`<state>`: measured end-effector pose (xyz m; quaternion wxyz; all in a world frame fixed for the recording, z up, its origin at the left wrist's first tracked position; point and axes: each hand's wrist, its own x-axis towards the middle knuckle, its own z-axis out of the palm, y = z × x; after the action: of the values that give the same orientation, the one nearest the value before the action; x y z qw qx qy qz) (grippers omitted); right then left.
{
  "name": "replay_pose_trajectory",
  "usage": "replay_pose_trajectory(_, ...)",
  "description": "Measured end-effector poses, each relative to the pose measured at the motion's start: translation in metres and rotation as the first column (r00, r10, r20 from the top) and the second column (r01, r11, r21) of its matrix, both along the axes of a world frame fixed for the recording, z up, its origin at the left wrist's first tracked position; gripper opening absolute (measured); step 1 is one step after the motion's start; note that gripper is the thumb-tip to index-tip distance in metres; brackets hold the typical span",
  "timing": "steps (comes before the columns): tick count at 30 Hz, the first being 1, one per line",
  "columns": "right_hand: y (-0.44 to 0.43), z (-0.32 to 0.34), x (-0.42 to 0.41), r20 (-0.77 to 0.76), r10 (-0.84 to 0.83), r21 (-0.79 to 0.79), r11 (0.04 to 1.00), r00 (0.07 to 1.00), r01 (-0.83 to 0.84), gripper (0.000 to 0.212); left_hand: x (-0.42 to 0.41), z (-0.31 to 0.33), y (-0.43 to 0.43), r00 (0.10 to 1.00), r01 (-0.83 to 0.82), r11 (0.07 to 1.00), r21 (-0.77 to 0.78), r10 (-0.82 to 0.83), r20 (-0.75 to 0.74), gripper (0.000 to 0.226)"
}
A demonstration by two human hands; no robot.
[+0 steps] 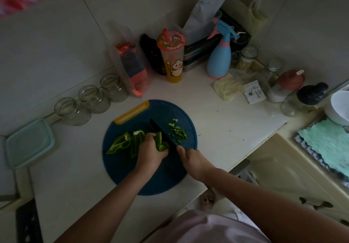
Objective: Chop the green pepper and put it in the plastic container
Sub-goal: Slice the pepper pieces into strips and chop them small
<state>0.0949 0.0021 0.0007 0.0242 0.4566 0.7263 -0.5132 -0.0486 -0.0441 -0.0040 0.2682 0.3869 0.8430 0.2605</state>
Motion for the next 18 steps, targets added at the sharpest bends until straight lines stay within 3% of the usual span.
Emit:
replay_pose_trajectory(7,-0.003,-0.006,-0.007,-0.082,-0.22,-0.137,0.969,0.972,0.207,0.056,0.001,-0.007,-0.004,1.0,-0.03,0.999,0.031,0.03,-0.003,0.042)
replay_pose_trajectory(10,-0.007,-0.005,0.0,-0.1,-0.18,-0.113,0.979,0.979,0.169,0.056,0.002,-0.005,-0.004,0.999,-0.034,0.999,0.031,0.034,0.002,0.04)
replay_pose_trajectory(15,-0.012,-0.002,0.01,-0.067,-0.018,0.109,0.994,0.998,0.025,0.05,0.001,-0.001,-0.003,1.0,-0.03,1.0,-0.002,0.03,0.005,0.043)
replay_pose_trajectory(18,-0.015,-0.004,0.009,-0.044,0.031,0.157,0.987,0.999,-0.023,0.046,0.001,-0.001,-0.003,1.0,-0.031,0.999,-0.017,0.031,0.001,0.044)
